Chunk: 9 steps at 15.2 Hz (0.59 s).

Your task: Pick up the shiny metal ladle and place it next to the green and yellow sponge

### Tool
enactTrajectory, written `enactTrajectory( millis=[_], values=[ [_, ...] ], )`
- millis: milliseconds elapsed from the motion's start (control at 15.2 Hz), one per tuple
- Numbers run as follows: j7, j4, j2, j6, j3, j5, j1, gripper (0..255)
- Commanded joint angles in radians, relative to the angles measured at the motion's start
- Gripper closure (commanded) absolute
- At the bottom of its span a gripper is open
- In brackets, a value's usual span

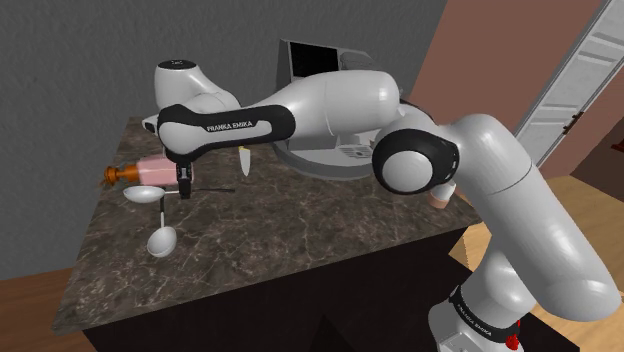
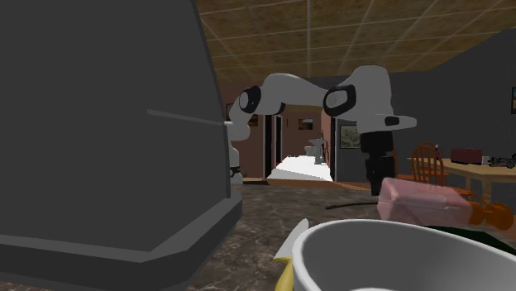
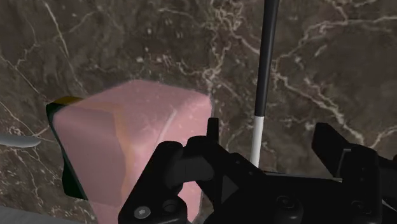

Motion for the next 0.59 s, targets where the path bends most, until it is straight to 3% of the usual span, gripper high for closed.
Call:
enactTrajectory(
  millis=[0,66,132,528],
  values=[
    [-0.001,-0.023,0.016,0.003,-0.009,-0.004,-0.011,0],
    [-0.002,-0.072,-0.013,0.024,-0.009,-0.004,-0.013,0],
    [0.011,-0.002,0.022,-0.011,-0.008,-0.006,0.001,0],
    [0.011,0.01,-0.043,-0.088,-0.007,-0.005,0.005,0]
  ],
)
